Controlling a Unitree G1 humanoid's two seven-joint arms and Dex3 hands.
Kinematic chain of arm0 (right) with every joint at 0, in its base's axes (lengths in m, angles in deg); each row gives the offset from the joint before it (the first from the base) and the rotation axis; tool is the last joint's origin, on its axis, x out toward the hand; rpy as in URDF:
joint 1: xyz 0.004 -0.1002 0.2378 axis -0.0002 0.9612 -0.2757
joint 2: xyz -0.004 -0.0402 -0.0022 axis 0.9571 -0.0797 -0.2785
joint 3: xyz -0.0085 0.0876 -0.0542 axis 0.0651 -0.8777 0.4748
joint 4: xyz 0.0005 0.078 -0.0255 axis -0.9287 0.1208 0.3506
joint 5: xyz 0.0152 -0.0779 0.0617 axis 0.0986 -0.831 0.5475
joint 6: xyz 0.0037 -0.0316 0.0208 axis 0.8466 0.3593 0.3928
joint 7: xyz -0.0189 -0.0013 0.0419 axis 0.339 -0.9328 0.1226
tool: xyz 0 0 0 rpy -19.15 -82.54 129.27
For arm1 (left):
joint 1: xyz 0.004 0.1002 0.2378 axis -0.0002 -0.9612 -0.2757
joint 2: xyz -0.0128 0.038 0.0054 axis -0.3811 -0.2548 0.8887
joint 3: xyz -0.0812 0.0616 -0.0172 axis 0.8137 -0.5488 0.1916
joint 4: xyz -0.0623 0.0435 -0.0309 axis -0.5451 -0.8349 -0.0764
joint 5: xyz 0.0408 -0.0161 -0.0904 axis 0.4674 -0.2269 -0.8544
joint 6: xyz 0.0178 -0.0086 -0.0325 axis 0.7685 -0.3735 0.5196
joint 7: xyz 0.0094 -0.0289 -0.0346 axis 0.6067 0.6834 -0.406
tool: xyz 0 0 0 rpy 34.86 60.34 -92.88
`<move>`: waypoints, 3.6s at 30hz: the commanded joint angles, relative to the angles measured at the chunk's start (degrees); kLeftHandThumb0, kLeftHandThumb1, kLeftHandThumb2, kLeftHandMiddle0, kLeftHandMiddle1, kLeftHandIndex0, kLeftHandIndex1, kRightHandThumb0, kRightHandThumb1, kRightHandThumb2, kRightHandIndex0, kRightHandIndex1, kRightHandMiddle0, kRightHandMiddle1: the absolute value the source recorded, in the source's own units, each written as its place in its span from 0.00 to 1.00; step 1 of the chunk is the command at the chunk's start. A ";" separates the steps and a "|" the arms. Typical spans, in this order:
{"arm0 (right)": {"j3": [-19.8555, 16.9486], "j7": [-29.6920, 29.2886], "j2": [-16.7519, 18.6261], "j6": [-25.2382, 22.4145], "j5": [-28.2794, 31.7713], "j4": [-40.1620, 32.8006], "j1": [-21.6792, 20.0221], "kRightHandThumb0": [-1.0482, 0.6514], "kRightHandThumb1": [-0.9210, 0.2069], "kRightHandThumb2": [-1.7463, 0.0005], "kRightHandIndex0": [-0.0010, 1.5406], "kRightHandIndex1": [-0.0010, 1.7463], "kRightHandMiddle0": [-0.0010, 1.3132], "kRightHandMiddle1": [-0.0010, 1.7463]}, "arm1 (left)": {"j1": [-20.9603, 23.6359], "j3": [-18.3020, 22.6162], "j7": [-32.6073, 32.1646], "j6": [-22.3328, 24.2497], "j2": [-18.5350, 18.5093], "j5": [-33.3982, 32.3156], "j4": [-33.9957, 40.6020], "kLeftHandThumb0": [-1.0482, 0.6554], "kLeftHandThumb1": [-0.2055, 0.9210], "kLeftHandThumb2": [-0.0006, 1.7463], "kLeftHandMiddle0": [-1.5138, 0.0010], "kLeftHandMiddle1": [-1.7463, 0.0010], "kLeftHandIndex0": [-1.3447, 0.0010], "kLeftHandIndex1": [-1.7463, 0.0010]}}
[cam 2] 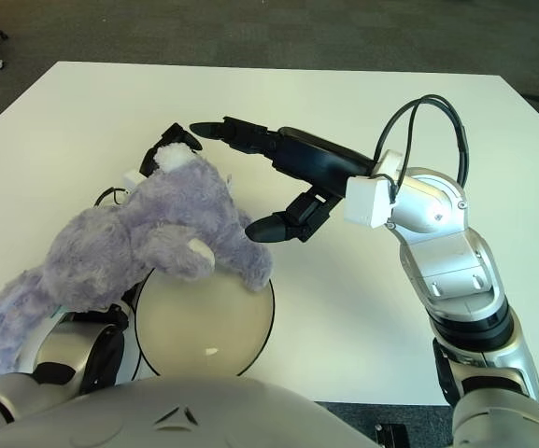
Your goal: Put the doll into the plate.
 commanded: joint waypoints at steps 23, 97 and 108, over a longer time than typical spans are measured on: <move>1.12 -0.31 0.08 -1.75 -0.25 -0.24 -1.86 0.38 0.25 0.49 0.07 0.02 0.00 0.08 | -4.49 -0.32 -3.91 0.52 -0.25 1.44 -1.44 0.61 0.46 0.76 0.67 0.00 0.63 0.00; 4.75 -2.13 1.48 -5.69 -2.07 -2.32 -3.97 0.38 0.25 0.49 0.08 0.01 0.00 0.08 | -6.51 -0.53 -3.00 -1.21 -2.25 0.31 0.93 0.61 0.46 0.76 0.67 0.00 0.63 0.00; -22.10 -34.63 14.10 4.49 -4.25 36.48 7.85 0.15 0.02 0.58 0.15 0.25 0.00 0.28 | -6.40 -0.28 -2.61 -1.85 -2.67 0.08 0.45 0.61 0.47 0.75 0.67 0.00 0.64 0.00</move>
